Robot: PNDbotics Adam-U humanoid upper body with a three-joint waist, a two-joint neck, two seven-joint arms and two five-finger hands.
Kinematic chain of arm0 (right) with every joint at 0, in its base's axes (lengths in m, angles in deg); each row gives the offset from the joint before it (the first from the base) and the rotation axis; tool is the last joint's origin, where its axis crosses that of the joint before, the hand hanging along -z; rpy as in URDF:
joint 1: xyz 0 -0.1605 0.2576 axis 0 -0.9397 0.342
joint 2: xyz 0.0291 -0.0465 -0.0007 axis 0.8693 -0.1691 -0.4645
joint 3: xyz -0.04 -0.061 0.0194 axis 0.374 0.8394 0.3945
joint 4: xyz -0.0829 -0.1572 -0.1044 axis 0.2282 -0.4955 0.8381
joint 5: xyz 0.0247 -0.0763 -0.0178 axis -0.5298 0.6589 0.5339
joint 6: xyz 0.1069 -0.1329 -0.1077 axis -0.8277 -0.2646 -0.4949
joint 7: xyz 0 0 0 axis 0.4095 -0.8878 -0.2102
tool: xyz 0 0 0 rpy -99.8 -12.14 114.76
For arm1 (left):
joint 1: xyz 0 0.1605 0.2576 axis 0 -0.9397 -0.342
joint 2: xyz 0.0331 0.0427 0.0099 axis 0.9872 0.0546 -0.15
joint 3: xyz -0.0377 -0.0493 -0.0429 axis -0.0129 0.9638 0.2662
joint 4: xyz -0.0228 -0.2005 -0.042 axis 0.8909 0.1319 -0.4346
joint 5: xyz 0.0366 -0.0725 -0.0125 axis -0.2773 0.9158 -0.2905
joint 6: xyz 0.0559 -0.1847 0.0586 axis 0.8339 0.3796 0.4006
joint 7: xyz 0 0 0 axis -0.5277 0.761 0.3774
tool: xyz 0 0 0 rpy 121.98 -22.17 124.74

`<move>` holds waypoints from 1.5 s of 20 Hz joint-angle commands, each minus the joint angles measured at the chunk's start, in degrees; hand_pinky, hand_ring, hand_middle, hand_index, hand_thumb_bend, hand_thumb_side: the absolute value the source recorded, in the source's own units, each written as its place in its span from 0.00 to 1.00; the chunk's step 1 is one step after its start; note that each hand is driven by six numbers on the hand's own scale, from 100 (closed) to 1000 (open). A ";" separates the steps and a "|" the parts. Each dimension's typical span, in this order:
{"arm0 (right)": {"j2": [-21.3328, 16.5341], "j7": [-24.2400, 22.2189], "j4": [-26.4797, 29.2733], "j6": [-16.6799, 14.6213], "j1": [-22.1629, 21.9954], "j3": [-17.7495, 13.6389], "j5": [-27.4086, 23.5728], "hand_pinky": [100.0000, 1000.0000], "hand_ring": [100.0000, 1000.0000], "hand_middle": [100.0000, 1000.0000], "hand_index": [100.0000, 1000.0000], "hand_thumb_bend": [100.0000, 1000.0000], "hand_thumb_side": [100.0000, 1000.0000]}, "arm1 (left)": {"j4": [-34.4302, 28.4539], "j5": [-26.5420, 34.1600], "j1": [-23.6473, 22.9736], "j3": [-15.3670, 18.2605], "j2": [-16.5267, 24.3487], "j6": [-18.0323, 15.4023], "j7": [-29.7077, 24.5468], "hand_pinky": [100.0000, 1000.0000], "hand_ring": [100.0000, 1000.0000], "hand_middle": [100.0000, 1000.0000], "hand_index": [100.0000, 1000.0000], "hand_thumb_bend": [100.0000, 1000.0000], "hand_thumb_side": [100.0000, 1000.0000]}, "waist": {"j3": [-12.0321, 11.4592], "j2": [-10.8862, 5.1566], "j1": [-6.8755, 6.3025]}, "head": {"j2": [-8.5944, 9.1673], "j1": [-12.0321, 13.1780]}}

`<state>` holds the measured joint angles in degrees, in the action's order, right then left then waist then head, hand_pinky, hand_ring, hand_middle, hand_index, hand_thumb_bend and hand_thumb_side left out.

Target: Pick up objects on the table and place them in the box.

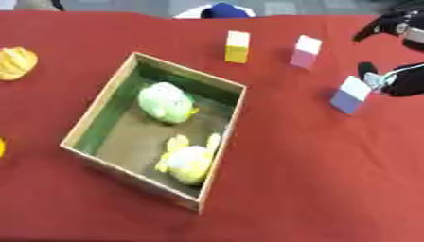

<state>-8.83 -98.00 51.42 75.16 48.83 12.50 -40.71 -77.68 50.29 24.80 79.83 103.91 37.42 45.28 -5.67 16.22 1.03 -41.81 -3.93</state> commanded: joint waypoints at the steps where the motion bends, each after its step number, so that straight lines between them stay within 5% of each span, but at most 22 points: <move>1: -2.94 -4.39 -1.75 -2.83 1.55 -0.74 2.09 0.93 1.00 0.91 0.91 0.13 0.36 | -0.90 -0.15 0.26 0.65 1.79 0.06 -0.17 0.76 0.60 0.65 0.84 0.00 0.56 | -0.03 -1.02 0.07 | -0.21 -0.05; 7: -3.58 -9.45 -4.76 -6.03 2.93 -0.58 3.53 0.95 1.00 0.92 0.91 0.23 0.37 | -0.90 -0.21 0.17 0.75 2.09 0.04 -0.06 0.76 0.60 0.65 0.84 0.00 0.56 | 0.01 -0.41 0.46 | -1.49 0.10; 15: -3.28 -10.61 -7.23 -7.39 2.89 -0.20 4.47 0.94 1.00 0.92 0.93 0.33 0.36 | -0.90 0.05 0.20 0.80 2.08 0.11 0.03 0.76 0.60 0.65 0.84 0.00 0.56 | -0.35 0.91 0.54 | -1.72 -0.36; 20: -2.91 -8.69 -8.67 -6.98 3.10 0.50 3.27 0.91 1.00 0.90 0.93 0.26 0.33 | -0.90 0.25 0.34 0.75 2.07 0.17 -0.09 0.76 0.60 0.65 0.84 0.00 0.56 | -0.59 1.60 0.42 | -1.09 -0.64; 24: -2.58 -7.74 -10.23 -4.66 3.21 1.15 0.65 0.87 0.95 0.85 0.93 0.09 0.26 | -0.90 0.34 0.36 0.74 2.09 0.26 -0.19 0.76 0.60 0.65 0.84 0.00 0.56 | -0.71 2.00 0.35 | -0.65 -0.92; 30: -3.35 -9.74 -13.28 -2.27 4.35 2.11 -4.63 0.87 0.96 0.89 0.94 0.03 0.23 | -0.90 0.35 0.45 0.60 2.35 0.29 -0.51 0.76 0.60 0.65 0.84 0.00 0.56 | -0.73 2.22 0.49 | -0.26 -1.22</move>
<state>-9.67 -107.31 38.72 72.53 52.41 15.11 -44.13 -77.68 50.36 24.75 79.83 104.25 37.74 44.98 -6.37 19.42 1.53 -42.74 -4.94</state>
